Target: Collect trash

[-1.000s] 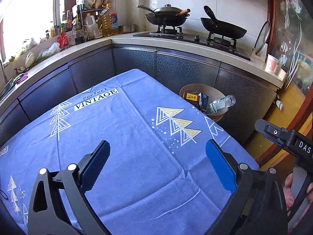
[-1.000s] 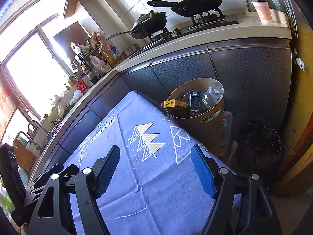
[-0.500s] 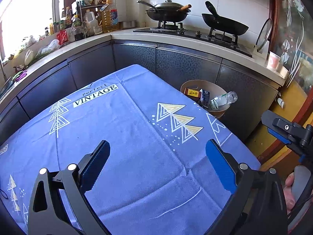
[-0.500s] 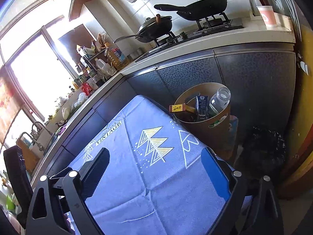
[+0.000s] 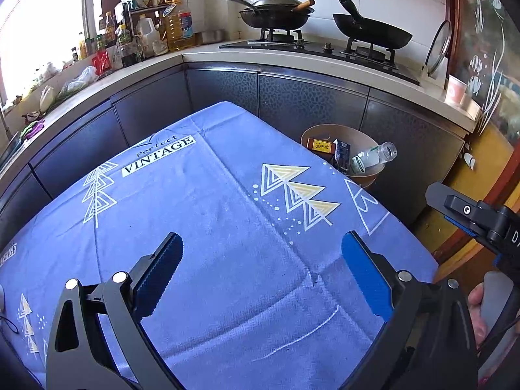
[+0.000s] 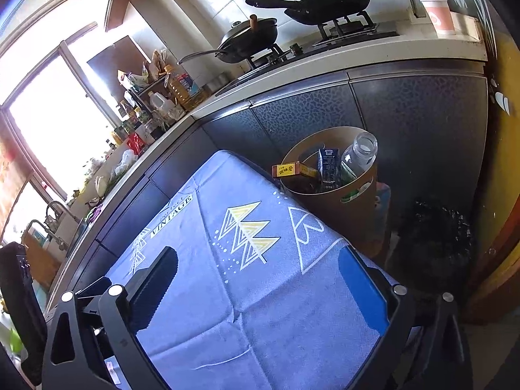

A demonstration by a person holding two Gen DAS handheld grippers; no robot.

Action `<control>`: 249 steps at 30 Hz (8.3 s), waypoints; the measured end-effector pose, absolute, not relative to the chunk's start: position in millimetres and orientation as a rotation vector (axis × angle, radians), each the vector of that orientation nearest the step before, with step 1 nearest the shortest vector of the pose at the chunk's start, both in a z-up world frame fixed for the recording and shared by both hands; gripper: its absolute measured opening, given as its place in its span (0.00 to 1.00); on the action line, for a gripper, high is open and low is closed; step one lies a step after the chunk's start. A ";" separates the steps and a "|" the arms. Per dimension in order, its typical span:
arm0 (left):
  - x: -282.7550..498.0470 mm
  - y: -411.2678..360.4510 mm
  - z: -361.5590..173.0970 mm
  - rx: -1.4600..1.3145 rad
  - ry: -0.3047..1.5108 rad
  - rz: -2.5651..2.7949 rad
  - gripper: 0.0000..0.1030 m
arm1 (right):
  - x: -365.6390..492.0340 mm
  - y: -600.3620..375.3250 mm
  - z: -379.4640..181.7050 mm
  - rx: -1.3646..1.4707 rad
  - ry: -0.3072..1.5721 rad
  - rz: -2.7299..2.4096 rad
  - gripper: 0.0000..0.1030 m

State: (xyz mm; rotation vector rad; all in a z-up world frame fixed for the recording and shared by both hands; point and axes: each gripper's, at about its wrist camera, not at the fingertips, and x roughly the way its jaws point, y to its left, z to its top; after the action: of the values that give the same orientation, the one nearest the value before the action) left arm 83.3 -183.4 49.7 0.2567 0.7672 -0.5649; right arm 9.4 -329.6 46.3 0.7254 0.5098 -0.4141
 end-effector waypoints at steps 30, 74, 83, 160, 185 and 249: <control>102.0 -137.8 74.6 0.192 0.715 -0.428 0.94 | 21.0 -330.9 47.3 0.730 0.573 -0.402 0.97; 97.8 -147.1 65.9 0.285 0.700 -0.344 0.94 | 23.5 -328.6 60.0 0.742 0.562 -0.376 0.97; 99.4 -145.7 64.1 0.286 0.703 -0.340 0.94 | 26.3 -328.0 60.2 0.742 0.567 -0.376 0.97; 95.4 -157.1 51.9 0.348 0.739 -0.403 0.94 | 23.3 -341.6 53.4 0.806 0.573 -0.377 0.97; 94.0 -157.8 53.1 0.343 0.745 -0.388 0.94 | 21.4 -348.7 42.4 0.846 0.583 -0.367 0.97; 94.5 -148.1 57.9 0.316 0.750 -0.403 0.94 | 25.4 -339.9 46.4 0.821 0.595 -0.356 0.97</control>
State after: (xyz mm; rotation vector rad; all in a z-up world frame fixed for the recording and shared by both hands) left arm 94.5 -148.1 57.9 0.3164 0.7505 -0.4026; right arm 25.4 -339.9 46.4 0.8213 0.5950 -0.3559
